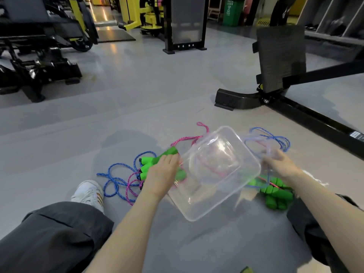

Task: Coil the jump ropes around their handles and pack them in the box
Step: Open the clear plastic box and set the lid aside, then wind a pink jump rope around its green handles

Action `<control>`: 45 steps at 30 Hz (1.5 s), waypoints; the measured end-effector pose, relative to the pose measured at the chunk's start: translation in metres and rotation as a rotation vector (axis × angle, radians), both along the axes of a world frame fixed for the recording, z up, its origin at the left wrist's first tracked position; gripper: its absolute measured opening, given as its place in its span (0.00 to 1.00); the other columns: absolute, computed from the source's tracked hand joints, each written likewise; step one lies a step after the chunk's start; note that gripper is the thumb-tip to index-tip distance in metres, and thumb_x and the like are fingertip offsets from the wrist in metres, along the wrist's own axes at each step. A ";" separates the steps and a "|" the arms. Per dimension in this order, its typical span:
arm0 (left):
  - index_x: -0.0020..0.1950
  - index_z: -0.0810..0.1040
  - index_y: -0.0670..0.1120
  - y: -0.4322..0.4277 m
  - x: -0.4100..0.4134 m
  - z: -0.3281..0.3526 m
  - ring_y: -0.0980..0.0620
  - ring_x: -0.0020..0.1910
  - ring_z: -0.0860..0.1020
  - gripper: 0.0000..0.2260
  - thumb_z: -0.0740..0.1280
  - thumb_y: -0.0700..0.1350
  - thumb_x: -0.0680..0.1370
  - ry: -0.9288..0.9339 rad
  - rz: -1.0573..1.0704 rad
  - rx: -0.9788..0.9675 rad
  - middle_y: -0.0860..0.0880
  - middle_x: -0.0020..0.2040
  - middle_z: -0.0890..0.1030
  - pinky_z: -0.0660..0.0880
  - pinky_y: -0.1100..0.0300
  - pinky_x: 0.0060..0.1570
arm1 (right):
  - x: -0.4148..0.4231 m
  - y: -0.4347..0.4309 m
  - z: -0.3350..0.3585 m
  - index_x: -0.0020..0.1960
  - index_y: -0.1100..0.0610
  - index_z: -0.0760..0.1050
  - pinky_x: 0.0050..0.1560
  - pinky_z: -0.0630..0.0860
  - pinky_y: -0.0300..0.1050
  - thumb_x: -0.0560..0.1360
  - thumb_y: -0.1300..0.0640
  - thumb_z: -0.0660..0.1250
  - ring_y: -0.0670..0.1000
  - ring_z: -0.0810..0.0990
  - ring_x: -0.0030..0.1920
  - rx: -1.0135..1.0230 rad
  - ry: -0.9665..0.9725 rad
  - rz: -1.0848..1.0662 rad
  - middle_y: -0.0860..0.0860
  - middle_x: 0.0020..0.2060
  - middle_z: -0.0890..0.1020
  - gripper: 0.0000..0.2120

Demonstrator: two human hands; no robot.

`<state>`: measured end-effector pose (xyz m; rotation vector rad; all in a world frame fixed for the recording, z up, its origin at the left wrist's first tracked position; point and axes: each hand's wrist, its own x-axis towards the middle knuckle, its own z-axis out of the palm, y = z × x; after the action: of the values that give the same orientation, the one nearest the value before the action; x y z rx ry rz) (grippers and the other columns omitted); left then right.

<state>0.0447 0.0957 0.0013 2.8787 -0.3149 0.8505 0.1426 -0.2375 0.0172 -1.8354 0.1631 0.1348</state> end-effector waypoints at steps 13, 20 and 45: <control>0.42 0.82 0.42 -0.030 -0.012 -0.066 0.46 0.31 0.79 0.12 0.61 0.40 0.65 0.413 0.017 0.178 0.44 0.38 0.81 0.73 0.61 0.25 | -0.036 0.037 -0.061 0.68 0.51 0.70 0.66 0.67 0.56 0.71 0.31 0.56 0.57 0.73 0.61 -0.007 0.647 0.281 0.54 0.63 0.73 0.34; 0.67 0.71 0.49 -0.064 -0.023 -0.079 0.45 0.60 0.78 0.24 0.65 0.48 0.70 0.592 -0.016 0.153 0.41 0.63 0.77 0.66 0.35 0.62 | -0.050 0.058 -0.057 0.76 0.50 0.53 0.74 0.49 0.47 0.77 0.33 0.46 0.51 0.54 0.75 -0.554 0.376 0.447 0.48 0.76 0.55 0.33; 0.79 0.47 0.49 -0.079 -0.019 -0.059 0.42 0.76 0.36 0.32 0.46 0.65 0.80 0.815 -0.024 0.325 0.43 0.76 0.33 0.40 0.42 0.73 | -0.070 0.071 -0.060 0.69 0.64 0.65 0.58 0.71 0.51 0.79 0.54 0.57 0.62 0.75 0.56 -0.313 0.471 -0.301 0.64 0.62 0.74 0.21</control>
<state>0.0255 0.0169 -0.0578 3.1838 -0.4064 -0.4482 0.0725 -0.1669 -0.0424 -2.0373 0.8248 0.3444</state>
